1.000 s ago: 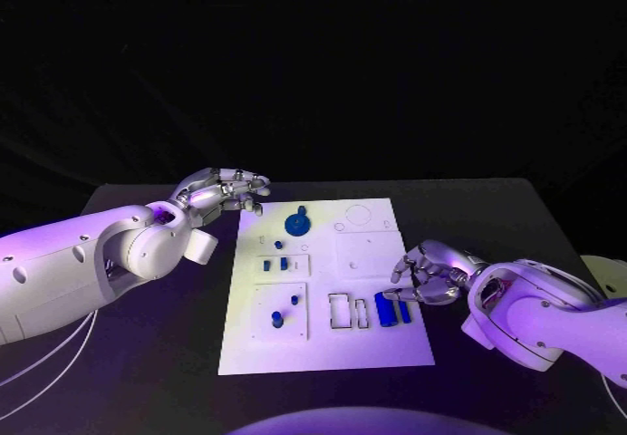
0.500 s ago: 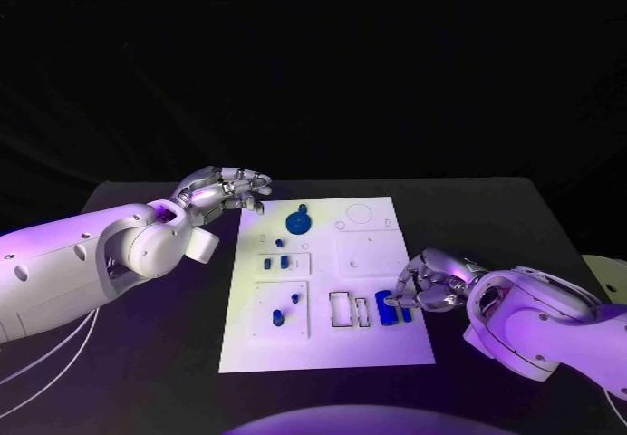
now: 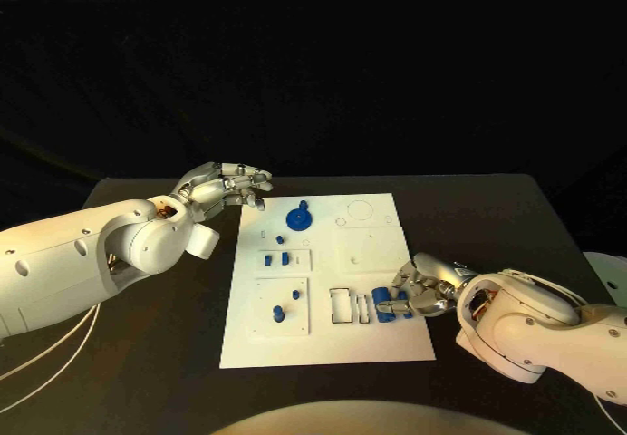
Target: Assemble the parts on the task board
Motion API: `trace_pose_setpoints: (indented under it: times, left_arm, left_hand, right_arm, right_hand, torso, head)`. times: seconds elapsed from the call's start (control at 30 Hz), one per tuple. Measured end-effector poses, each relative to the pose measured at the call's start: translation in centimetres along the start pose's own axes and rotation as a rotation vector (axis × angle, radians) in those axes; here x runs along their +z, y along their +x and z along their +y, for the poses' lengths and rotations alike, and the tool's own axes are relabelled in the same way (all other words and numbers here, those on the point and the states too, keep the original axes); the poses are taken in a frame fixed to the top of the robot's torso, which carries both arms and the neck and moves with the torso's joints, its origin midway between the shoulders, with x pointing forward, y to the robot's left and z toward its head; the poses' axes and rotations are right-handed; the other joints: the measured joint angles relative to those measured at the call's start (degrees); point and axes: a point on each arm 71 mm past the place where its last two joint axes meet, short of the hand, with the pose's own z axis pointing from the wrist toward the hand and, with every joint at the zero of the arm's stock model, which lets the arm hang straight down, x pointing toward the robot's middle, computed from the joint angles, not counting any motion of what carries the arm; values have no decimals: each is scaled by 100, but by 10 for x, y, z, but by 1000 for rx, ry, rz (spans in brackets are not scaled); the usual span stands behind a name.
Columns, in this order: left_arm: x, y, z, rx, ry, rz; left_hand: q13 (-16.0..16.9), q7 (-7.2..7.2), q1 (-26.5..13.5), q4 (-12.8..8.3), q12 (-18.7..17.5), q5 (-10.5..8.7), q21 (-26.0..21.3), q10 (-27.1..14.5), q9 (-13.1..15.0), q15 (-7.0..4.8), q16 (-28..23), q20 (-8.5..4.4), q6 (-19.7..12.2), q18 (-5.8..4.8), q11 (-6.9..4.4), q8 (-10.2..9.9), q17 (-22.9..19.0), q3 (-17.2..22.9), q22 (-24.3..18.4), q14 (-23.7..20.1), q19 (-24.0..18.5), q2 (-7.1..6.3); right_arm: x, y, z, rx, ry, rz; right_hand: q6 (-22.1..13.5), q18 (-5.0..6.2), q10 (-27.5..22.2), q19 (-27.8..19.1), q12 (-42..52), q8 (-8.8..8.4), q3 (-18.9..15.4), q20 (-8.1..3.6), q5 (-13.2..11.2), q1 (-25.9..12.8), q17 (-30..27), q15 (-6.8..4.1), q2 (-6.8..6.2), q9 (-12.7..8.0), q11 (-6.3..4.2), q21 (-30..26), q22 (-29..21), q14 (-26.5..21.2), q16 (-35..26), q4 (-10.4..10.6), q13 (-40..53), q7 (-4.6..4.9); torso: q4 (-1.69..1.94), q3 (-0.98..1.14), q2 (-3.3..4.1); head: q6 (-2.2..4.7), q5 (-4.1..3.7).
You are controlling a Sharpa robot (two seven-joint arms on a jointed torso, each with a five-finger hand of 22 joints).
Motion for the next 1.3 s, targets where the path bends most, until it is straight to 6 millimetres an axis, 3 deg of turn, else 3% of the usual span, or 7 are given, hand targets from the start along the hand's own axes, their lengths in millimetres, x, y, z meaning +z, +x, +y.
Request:
trace_pose_setpoints:
  times: [0.33,0.53,0.97,1.1,1.3]
  left_arm:
    - [0,0,0,-1,0,2]
    - [-1,0,0,-1,0,2]
    - [-1,0,0,-1,-1,1]
    - [-1,0,0,-1,-1,2]
    - [0,1,0,-1,-1,3]
  left_hand:
    - [0,0,0,0,0,0,0,0,0,0,0,0,0,0,0,0,0,0,0,0,0,0]
    - [5,0,0,0,0,0,0,-21,0,0,0,0,0,0,-21,0,0,0,-10,0,0,0]
    - [4,0,0,0,-3,0,-11,-21,0,0,0,0,0,0,-21,0,2,0,-12,0,0,0]
    - [3,21,0,23,-3,24,-22,-53,0,0,0,0,-21,0,12,22,5,-23,-20,0,0,0]
    - [3,1,0,23,-3,26,-22,-65,0,0,0,0,-41,0,-1,22,5,-23,-24,0,0,0]
  right_arm:
    - [5,9,2,-43,-6,19]
    - [9,11,4,-67,-15,14]
    - [7,13,7,-50,-27,-20]
    - [4,11,9,-25,-35,-41]
    - [-1,1,20,17,-67,-86]
  right_hand:
    - [0,0,0,0,0,0,-30,0,0,-13,-1,0,13,33,0,24,0,0,0,1,-1,0]
    - [78,0,33,5,32,84,-61,-5,48,-13,-1,-22,13,133,-33,43,-1,20,22,2,-1,-16]
    - [181,1,148,64,246,89,182,-70,611,310,-2,-135,256,321,-146,178,-1,10,67,-18,-2,-77]
    - [169,1,166,51,246,88,264,-94,752,332,-2,-135,246,321,-166,178,0,10,67,-22,-2,-89]
    - [168,1,166,51,246,87,357,-94,764,376,-2,-135,202,321,-166,178,3,10,67,-27,-2,-89]
  torso:
    - [1,-5,-3]
    - [3,-9,-4]
    - [1,-9,-6]
    - [1,-9,-10]
    - [1,-11,-13]
  head:
    - [-48,-22]
    - [-54,-30]
    - [-41,-43]
    - [-35,-50]
    - [-6,-71]
